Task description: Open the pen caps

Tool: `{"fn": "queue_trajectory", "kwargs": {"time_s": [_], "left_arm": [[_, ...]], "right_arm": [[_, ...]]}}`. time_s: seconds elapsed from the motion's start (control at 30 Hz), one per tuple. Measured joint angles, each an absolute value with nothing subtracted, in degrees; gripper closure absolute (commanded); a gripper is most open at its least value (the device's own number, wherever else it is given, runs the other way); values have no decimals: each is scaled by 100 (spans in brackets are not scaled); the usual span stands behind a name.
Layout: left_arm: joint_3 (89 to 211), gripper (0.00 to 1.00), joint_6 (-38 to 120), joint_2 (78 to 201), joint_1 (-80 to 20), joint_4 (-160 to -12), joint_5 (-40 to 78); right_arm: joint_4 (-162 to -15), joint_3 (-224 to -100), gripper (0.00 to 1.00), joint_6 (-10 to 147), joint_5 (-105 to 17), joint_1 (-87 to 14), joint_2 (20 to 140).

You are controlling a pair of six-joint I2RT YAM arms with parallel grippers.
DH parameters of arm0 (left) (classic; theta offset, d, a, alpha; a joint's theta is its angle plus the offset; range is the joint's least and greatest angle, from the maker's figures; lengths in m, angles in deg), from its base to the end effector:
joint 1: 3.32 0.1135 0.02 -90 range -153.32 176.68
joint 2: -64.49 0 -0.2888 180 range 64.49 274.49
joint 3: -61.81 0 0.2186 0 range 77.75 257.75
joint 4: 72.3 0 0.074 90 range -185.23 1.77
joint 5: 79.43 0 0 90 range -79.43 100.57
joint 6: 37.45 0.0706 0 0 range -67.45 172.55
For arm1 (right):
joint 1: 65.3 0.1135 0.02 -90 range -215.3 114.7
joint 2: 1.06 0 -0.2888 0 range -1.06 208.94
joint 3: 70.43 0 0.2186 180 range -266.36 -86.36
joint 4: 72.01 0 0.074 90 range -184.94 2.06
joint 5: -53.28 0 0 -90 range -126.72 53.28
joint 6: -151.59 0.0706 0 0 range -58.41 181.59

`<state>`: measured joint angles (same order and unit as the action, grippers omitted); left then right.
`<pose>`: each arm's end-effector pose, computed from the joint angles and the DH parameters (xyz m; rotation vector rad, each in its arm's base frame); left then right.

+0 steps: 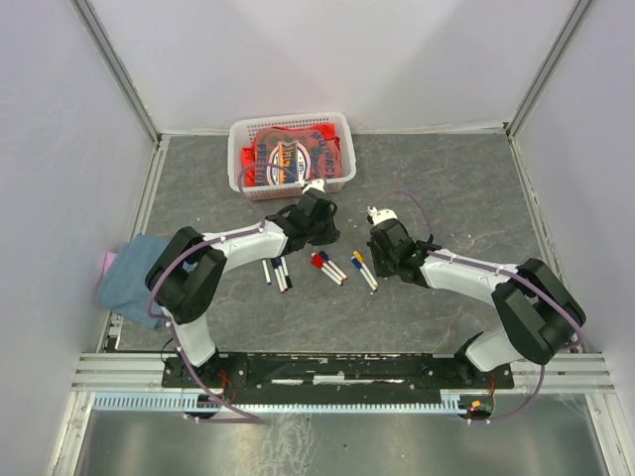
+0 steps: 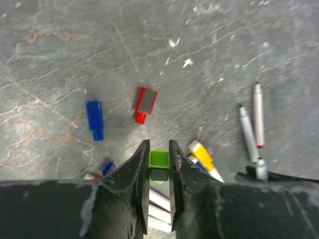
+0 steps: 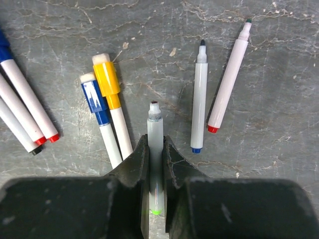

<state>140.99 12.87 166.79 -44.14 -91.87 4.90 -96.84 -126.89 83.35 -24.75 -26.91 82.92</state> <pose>0.2986 -0.2487 0.2120 -0.0280 2.3872 -0.5853 0.2215 0.1568 0.1864 -0.2694 2.4523 0.1975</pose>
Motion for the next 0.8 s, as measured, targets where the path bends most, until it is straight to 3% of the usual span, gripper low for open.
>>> {"fn": "queue_trajectory", "kwargs": {"time_s": [0.37, 0.8], "left_arm": [[14101, 92, 1722, 17020, -4556, -9715, -138], [14140, 72, 1827, 17042, -4560, -9759, -350]], "right_arm": [[-9796, -12901, 85, 8335, -2158, -2691, 8646], [-9818, -12947, 72, 8339, -2062, -2691, 8784]]}}
